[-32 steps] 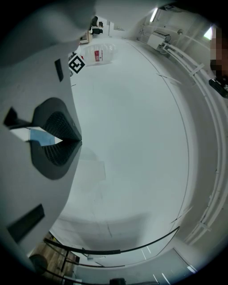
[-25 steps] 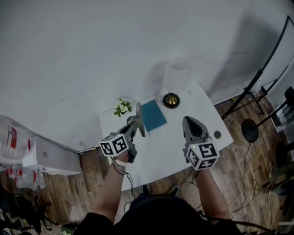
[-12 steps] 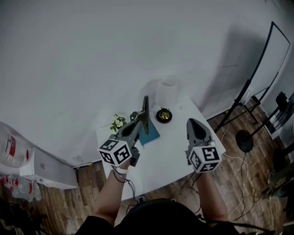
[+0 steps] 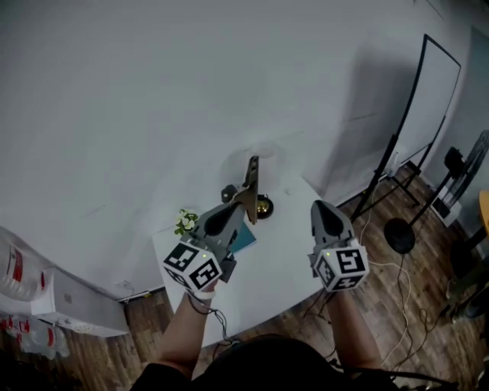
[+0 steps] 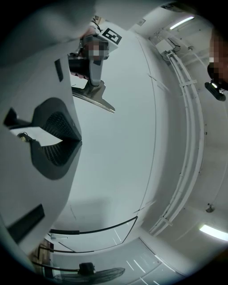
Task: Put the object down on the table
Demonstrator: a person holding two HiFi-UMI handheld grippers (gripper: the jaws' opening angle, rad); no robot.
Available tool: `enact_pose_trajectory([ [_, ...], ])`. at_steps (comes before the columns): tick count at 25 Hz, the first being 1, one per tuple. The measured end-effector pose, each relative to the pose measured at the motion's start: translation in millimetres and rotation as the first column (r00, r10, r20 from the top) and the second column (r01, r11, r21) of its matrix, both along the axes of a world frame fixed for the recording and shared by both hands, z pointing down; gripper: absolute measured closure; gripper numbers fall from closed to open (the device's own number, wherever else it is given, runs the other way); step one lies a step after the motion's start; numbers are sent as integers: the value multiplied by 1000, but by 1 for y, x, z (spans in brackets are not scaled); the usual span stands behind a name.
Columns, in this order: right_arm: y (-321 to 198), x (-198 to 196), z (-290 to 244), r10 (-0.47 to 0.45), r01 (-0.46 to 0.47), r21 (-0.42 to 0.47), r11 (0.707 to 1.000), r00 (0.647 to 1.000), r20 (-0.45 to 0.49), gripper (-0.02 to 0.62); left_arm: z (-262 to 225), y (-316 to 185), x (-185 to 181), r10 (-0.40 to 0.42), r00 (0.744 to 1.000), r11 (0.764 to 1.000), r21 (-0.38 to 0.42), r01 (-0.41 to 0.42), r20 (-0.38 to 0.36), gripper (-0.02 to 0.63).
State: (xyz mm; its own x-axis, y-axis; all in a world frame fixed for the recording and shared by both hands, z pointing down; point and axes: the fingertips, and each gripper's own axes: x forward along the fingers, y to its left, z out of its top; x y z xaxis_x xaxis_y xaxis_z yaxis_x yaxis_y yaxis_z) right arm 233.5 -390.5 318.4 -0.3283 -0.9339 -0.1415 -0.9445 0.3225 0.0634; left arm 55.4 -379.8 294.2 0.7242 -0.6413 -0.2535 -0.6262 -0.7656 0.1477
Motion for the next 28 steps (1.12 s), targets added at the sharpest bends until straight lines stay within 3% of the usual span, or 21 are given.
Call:
enact_pose_trajectory([
  [4,4,4,-3,15,-15,1,1000,1000,-4,591,-5,9,9,35,999,999,24,-35,1,600],
  [16,2,-6,18,21,-21,-58,998,1000,-4,591,14,5,-2,49,999,999,-24,-49,3,600],
  [28,-6,-1,20,25,-25,-61,998,1000,5,591,18,-8,6,60,998,998,-37,-60,11,600],
])
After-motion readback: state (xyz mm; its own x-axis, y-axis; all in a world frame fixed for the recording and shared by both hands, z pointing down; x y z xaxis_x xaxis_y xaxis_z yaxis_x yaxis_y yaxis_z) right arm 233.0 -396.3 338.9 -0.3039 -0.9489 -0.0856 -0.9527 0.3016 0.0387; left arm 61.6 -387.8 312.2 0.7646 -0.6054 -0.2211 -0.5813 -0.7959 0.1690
